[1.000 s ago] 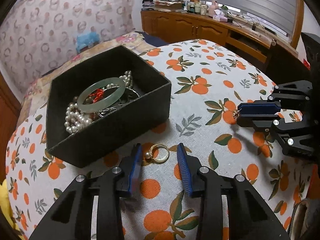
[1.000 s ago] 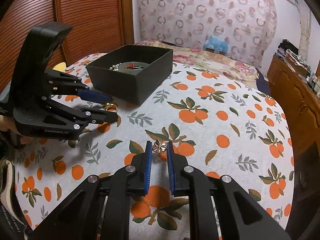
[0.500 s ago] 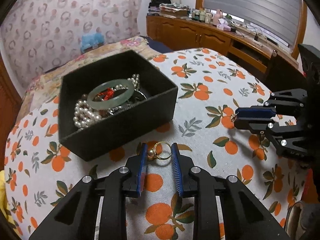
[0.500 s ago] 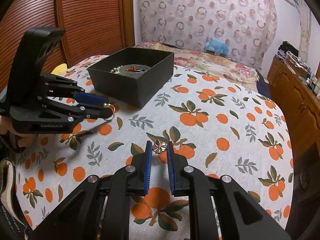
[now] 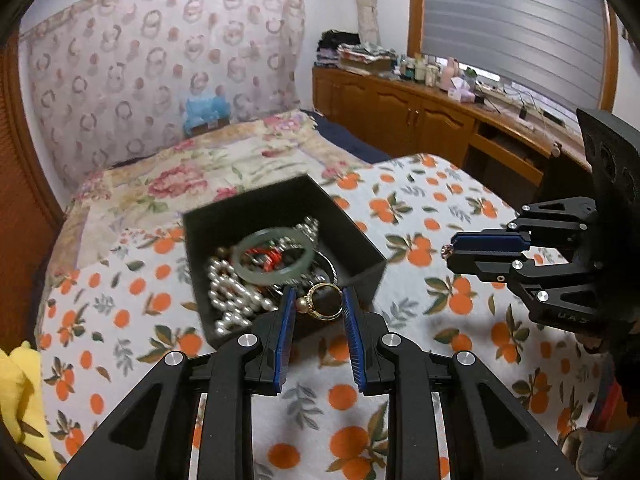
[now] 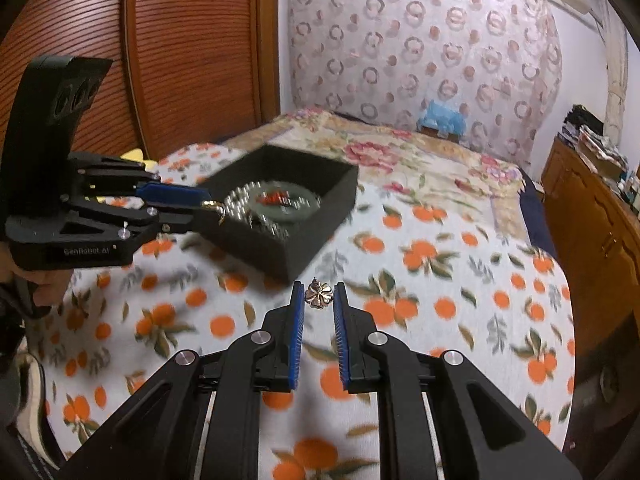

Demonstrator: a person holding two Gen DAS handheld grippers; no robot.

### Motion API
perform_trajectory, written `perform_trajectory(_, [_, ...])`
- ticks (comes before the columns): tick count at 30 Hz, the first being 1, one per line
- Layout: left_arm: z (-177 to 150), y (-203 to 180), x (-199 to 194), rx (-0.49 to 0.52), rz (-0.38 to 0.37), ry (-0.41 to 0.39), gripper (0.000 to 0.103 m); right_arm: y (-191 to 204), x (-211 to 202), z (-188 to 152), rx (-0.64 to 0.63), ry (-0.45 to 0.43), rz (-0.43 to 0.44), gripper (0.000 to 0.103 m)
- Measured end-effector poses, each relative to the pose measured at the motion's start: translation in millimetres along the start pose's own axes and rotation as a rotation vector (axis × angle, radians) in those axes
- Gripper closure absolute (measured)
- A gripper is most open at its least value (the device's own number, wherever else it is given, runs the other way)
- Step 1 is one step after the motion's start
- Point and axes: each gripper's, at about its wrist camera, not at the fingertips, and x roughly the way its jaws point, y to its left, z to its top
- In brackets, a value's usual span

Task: Organize jewelry
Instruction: 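Carry the ring and earring over the black box and open both tools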

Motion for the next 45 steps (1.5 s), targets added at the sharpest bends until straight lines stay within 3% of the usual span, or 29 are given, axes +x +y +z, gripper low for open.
perform_trajectory(8, [7, 18, -6, -0.035, 0.026, -0.028, 0.08, 14, 22, 41, -0.03, -0.044, 0.044, 0.087])
perform_trajectory(16, [9, 35, -8, -0.061, 0.053, -0.042, 0.08, 17, 51, 59, -0.044, -0.02, 0.051, 0.086])
perform_trajectory(45, [49, 66, 45, -0.107, 0.122, -0.002, 0.08, -7, 47, 52, 0.055, -0.026, 0.032, 0.086])
